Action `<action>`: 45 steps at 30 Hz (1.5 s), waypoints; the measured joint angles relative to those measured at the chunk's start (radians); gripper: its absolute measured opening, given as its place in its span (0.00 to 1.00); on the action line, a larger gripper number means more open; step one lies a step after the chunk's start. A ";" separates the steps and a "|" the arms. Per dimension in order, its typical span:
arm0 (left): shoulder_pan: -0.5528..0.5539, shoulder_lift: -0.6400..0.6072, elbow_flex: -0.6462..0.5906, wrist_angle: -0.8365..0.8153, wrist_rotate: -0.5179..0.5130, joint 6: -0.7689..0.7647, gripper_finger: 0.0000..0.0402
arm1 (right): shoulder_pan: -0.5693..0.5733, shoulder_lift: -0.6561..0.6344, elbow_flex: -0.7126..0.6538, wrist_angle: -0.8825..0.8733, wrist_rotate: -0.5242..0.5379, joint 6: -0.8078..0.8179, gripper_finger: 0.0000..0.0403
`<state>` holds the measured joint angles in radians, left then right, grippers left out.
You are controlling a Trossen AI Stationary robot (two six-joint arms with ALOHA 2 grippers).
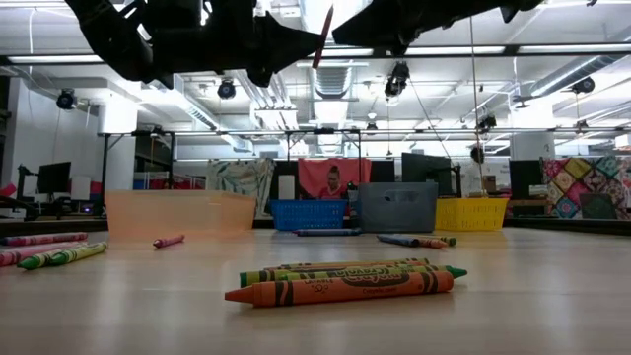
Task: Sort crayons
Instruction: Put the orange crayon into the yellow bin
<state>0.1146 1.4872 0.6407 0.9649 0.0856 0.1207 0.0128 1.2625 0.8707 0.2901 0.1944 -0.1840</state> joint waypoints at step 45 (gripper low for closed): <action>0.089 0.035 0.000 0.012 -0.001 -0.051 0.41 | -0.211 0.060 0.327 -0.588 0.241 0.164 0.03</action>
<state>0.2036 1.5227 0.6411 0.9772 0.0849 0.0696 -0.1982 1.3227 1.1981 -0.2977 0.4352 -0.0198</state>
